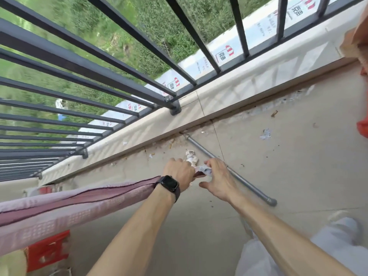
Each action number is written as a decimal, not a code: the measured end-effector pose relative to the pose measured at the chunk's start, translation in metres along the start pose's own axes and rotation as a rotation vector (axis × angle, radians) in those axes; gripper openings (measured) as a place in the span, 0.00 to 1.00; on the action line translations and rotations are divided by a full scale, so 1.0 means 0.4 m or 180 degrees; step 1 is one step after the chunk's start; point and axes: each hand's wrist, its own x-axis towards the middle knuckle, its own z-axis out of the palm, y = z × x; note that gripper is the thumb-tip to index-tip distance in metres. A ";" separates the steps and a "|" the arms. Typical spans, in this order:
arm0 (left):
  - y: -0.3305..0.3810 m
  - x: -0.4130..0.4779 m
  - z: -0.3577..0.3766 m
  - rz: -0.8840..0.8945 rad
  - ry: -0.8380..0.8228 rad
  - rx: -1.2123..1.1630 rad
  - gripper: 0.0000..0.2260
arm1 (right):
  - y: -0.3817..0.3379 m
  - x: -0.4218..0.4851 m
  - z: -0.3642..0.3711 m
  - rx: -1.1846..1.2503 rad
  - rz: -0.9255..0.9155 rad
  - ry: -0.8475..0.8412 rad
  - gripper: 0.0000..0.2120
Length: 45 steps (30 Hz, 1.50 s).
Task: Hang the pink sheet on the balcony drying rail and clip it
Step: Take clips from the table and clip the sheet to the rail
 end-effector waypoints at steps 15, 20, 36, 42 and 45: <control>0.089 0.009 0.050 -0.0283 0.0165 0.0284 0.13 | -0.010 0.068 -0.013 -0.0035 -0.0073 -0.0421 0.15; 0.061 0.031 0.043 -0.0382 -0.0019 0.0039 0.13 | -0.010 0.084 -0.064 -0.0106 0.0081 -0.0649 0.15; 0.052 0.035 0.006 -0.0635 -0.0129 -0.0581 0.11 | 0.061 0.007 -0.181 -0.0887 -0.0241 -0.0664 0.18; 0.057 0.049 0.044 -0.0649 0.0015 -0.0472 0.11 | 0.025 0.007 -0.164 -0.1268 -0.0720 -0.0427 0.14; 0.059 0.048 0.051 -0.0674 0.0107 -0.0438 0.10 | -0.004 0.019 -0.164 -0.1720 -0.0950 -0.0580 0.14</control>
